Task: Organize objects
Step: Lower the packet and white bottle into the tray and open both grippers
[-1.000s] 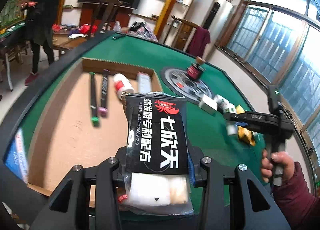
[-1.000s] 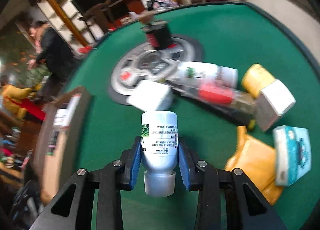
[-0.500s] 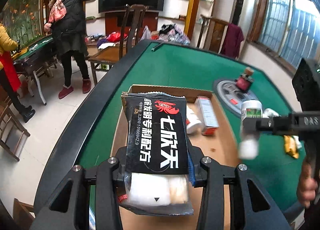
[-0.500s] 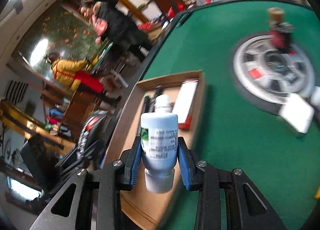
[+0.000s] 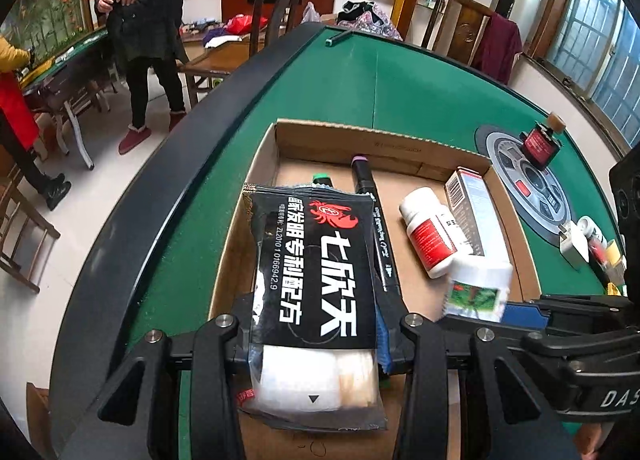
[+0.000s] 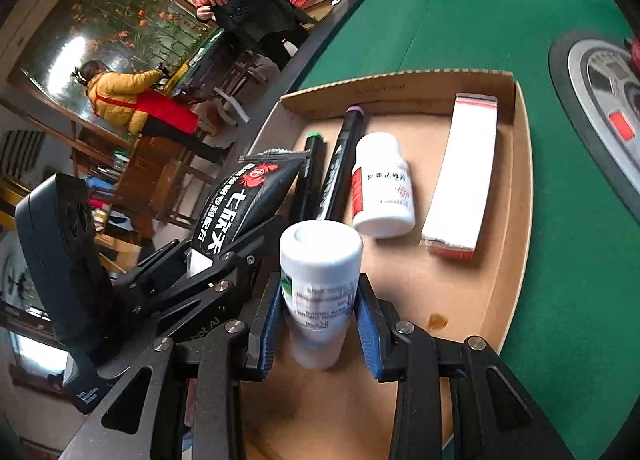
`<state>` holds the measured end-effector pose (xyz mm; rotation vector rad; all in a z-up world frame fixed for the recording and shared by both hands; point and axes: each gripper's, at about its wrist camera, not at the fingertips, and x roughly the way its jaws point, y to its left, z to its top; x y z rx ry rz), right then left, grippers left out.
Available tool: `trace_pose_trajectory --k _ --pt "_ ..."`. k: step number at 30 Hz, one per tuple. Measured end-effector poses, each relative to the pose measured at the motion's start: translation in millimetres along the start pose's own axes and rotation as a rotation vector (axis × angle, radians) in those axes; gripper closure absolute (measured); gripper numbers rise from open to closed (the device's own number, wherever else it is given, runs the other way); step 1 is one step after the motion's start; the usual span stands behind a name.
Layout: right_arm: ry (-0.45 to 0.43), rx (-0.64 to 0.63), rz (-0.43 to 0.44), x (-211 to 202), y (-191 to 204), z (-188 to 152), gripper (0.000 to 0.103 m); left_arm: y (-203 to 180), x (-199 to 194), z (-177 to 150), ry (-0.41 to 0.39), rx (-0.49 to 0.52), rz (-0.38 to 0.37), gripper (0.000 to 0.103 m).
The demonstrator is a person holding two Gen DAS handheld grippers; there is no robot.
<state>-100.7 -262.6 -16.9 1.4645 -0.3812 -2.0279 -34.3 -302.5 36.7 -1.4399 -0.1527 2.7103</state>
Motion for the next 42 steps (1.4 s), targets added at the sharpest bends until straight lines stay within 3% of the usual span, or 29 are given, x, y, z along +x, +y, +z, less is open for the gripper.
trace_pose_trajectory --k 3,13,18,25,30,33,36,39,40,42 --pt "0.002 -0.01 -0.02 3.1 -1.9 6.5 0.064 2.5 0.7 2.2 -0.004 -0.01 0.006 0.061" --pt "-0.032 -0.046 -0.096 2.0 -6.4 10.8 0.062 4.8 0.9 3.5 0.005 -0.043 -0.029 0.043" --pt "-0.106 -0.091 -0.116 -28.5 0.7 4.3 0.033 4.8 -22.2 2.8 -0.047 -0.072 -0.038 0.032" --pt "-0.252 -0.156 -0.161 -97.9 -2.7 -17.7 0.018 -15.4 -67.0 -3.7 -0.14 -0.049 -0.037 0.02" --pt "-0.382 -0.187 -0.292 -152.3 -13.1 -33.2 0.013 -45.5 -85.9 -8.4 -0.147 -0.012 -0.108 0.017" --pt "-0.51 -0.234 -0.447 -197.1 -15.6 -49.4 0.011 -69.5 -89.2 -10.6 -0.127 0.017 -0.18 0.016" --pt "-0.698 -0.283 -0.628 -245.7 -9.7 -74.0 0.0 -97.0 -87.1 -13.6 -0.099 0.045 -0.253 0.016" --pt "-0.892 -0.299 -0.764 -283.3 -21.2 -98.7 0.0 -130.6 -82.9 -18.4 -0.075 0.095 -0.3 0.016" --pt "-0.914 -0.294 -0.799 -288.8 -36.1 -104.3 0.0 -139.1 -81.1 -20.4 -0.067 0.107 -0.305 0.016" --pt "-0.802 -0.208 -0.856 -289.1 -60.9 -94.4 0.0 -157.0 -76.6 -25.0 -0.049 0.131 -0.313 0.016"
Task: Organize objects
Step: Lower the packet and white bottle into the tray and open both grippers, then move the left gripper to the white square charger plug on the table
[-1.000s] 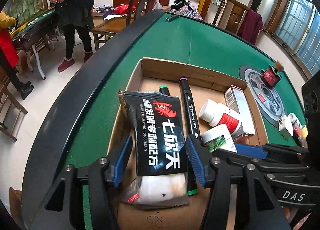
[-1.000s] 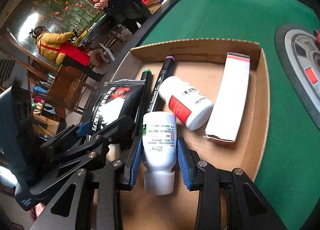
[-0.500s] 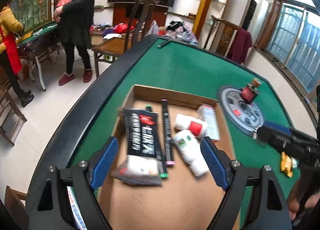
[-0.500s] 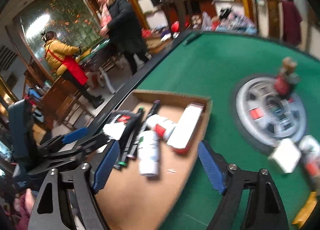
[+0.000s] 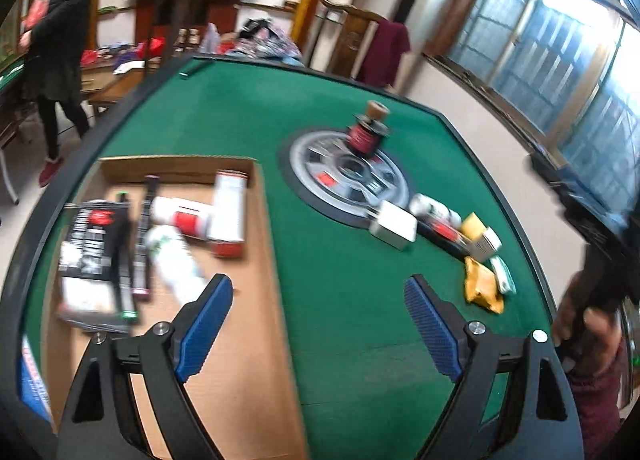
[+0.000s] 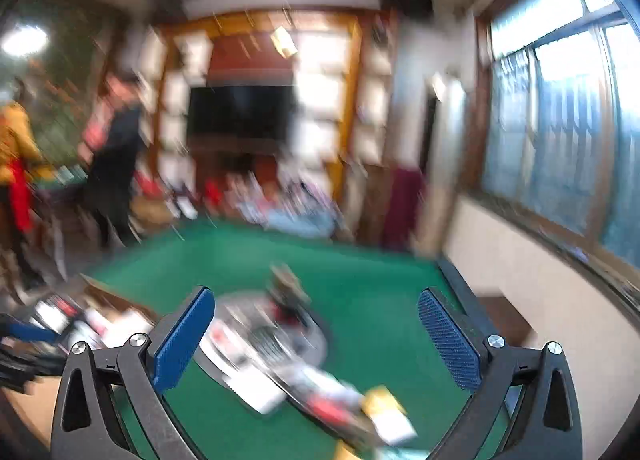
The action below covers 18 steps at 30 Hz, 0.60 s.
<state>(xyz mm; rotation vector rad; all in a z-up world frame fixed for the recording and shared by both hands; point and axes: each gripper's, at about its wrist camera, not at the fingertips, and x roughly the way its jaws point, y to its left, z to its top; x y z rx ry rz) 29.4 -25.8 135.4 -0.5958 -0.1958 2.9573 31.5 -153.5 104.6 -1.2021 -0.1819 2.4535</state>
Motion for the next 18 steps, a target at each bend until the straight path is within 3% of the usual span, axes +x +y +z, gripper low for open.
trace_pose_trajectory --k 2,3,6,11,15,18 --pt "0.168 0.105 0.032 32.3 -29.5 -14.2 0.0 -16.7 11.2 -2.0 0.022 0.024 -0.001 0.016" --pt "0.203 0.171 0.059 42.6 -44.3 -22.2 0.0 -24.8 18.0 -2.4 0.033 0.037 0.005 0.016" --pt "0.26 0.3 0.029 69.2 -82.8 -45.3 0.0 -41.7 36.2 -1.1 0.055 0.065 0.026 0.016" --pt "0.38 0.381 0.001 110.1 -124.3 -75.2 0.0 -54.3 63.3 8.7 0.07 0.074 0.08 0.016" --pt "0.369 0.469 0.046 110.8 -147.8 -103.0 0.0 -70.1 95.5 16.6 0.069 0.127 0.125 0.016" --pt "0.432 0.569 0.076 122.1 -161.9 -115.6 0.0 -88.7 123.0 20.6 0.049 0.222 0.132 0.016"
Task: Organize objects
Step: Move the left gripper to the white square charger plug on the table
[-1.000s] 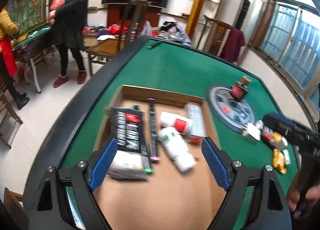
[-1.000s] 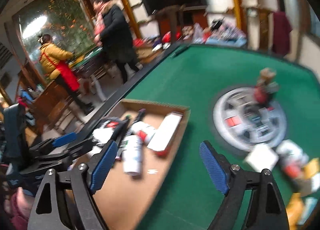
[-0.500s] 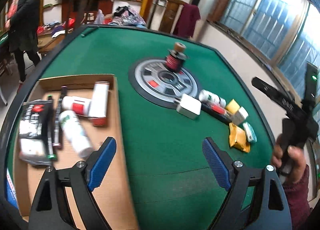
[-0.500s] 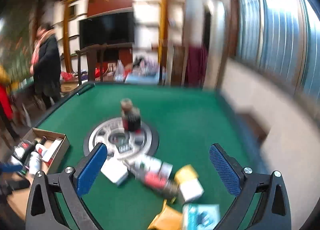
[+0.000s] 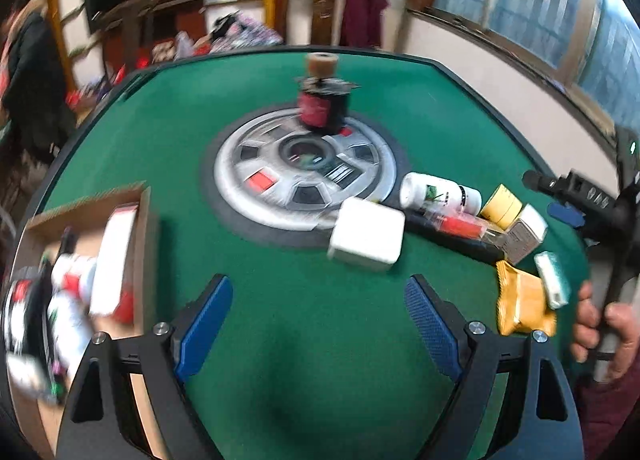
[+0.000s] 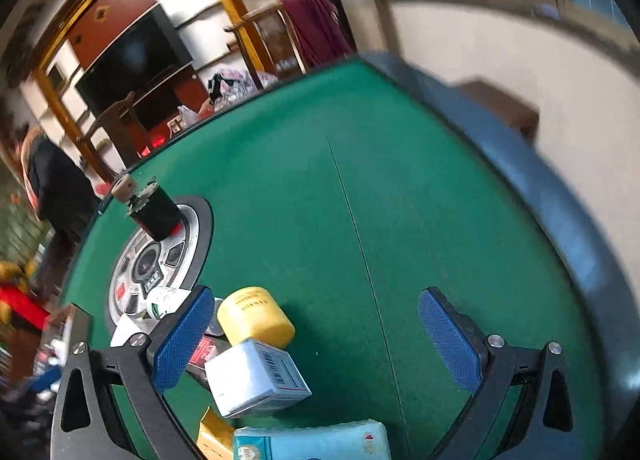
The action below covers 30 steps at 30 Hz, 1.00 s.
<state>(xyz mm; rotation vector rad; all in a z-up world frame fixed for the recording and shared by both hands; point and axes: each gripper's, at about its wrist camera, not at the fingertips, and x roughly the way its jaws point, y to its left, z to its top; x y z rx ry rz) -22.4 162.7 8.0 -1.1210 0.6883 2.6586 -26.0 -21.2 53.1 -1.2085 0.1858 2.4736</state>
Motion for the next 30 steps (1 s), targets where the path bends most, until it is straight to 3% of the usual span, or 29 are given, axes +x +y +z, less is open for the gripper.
trace_pose_trajectory --k 3,10,13,15,17,30 --pt "-0.004 0.055 0.013 -4.9 -9.4 1.7 0.0 -19.7 21.2 8.8 -0.017 0.095 0.053 0.016" --pt "0.008 0.096 0.042 -2.6 -10.1 2.9 0.0 -40.1 59.8 24.3 0.035 0.143 0.014 0.016" --pt "0.009 0.096 0.049 4.7 -9.9 3.6 0.0 -46.5 74.9 22.1 0.076 0.17 0.038 0.016" --pt "0.002 0.085 0.045 4.4 -7.4 3.3 0.0 -43.5 72.5 20.8 0.062 0.154 0.024 0.035" --pt "-0.004 0.079 0.04 4.6 -5.2 3.3 0.0 -38.5 69.6 20.5 0.072 0.128 -0.008 0.035" --pt "0.032 0.061 0.015 15.5 -2.9 -1.7 0.0 -2.9 2.5 -23.7 0.056 -0.036 -0.034 0.036"
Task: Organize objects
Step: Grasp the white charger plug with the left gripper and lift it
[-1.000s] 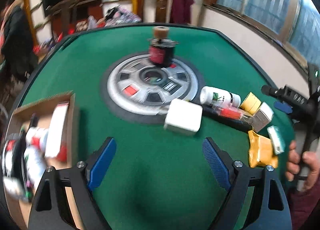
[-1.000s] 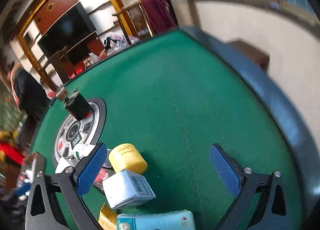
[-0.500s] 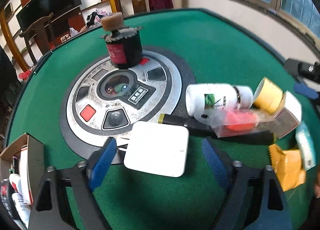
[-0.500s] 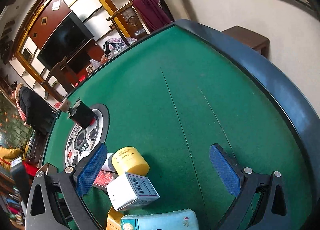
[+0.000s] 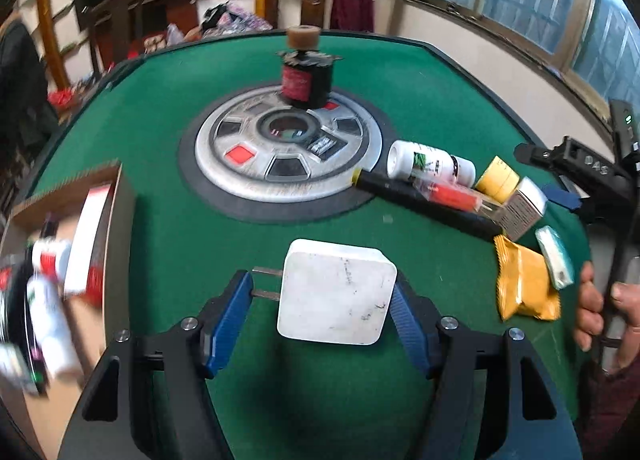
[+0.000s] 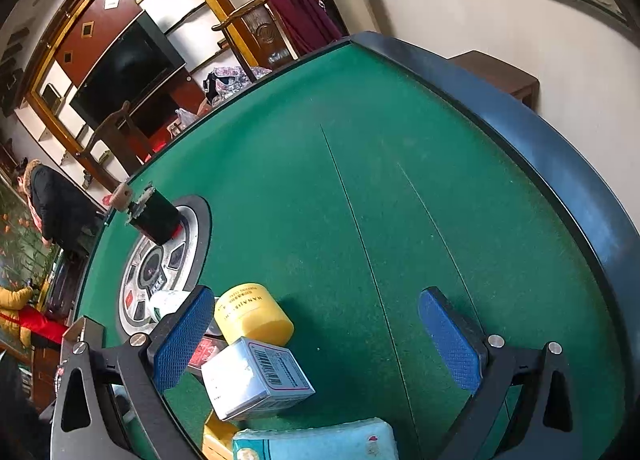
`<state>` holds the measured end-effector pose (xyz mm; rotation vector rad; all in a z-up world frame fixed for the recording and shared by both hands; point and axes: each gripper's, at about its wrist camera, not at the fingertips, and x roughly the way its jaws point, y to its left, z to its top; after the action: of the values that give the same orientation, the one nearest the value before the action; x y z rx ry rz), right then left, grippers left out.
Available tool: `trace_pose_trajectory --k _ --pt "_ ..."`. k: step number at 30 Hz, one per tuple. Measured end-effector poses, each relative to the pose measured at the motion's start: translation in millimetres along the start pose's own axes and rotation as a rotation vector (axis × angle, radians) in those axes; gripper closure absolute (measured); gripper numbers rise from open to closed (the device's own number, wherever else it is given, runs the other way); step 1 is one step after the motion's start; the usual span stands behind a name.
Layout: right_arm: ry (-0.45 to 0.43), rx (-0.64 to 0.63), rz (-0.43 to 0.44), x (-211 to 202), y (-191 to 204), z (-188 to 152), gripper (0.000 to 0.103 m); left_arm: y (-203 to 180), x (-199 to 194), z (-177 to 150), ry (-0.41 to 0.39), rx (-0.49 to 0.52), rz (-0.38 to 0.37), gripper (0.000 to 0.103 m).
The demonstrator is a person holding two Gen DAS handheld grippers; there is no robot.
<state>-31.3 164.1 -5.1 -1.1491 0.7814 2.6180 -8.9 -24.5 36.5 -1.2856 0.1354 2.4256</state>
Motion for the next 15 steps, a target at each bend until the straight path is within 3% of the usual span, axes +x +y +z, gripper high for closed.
trace_pose_trajectory --k 5,15 --pt "-0.009 -0.009 -0.03 1.3 -1.3 0.4 0.0 3.7 -29.6 -20.6 -0.067 -0.008 -0.01 0.036" --pt "-0.076 -0.066 -0.185 -8.2 -0.7 -2.4 0.0 19.9 -110.2 -53.4 -0.216 -0.071 -0.123 0.035"
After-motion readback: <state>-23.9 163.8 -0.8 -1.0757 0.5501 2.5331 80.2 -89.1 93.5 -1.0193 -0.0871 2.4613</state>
